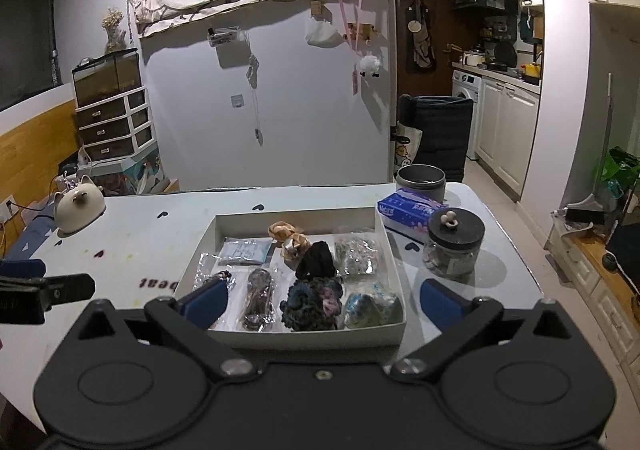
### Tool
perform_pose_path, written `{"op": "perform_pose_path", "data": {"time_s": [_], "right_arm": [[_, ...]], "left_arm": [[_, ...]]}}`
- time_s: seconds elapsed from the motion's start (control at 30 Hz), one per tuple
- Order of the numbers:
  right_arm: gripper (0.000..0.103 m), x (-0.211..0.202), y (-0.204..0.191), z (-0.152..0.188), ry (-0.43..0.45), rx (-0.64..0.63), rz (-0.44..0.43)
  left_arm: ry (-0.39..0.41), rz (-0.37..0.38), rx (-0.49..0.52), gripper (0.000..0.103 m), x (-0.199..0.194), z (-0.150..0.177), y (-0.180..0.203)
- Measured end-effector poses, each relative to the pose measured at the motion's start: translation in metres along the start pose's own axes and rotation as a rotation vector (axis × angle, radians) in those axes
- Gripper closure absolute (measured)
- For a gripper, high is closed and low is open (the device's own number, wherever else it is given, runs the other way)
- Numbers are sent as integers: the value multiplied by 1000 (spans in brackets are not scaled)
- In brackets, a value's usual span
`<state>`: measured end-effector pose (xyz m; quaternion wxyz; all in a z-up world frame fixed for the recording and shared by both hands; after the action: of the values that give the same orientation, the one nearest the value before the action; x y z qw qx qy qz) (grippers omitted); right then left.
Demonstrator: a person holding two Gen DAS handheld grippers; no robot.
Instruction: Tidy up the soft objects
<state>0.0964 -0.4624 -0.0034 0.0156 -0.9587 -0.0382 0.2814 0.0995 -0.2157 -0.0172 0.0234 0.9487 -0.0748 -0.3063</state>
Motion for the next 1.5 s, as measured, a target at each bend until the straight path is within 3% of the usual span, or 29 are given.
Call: {"op": "perform_pose_path", "data": {"time_s": [1.5], "right_arm": [[0, -2, 5, 10, -16, -11, -2]], "left_arm": [[-7, -12, -34, 0, -6, 10, 8]]}}
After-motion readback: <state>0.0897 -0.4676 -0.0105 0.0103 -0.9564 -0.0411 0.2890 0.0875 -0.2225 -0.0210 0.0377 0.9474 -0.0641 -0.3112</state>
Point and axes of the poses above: each gripper's, at about its wrist camera, not at the fingertips, and x roughly the way its jaws point, y to its right, z to its underside, the point moved 1 cm from there along x, roughly the way its jaws point
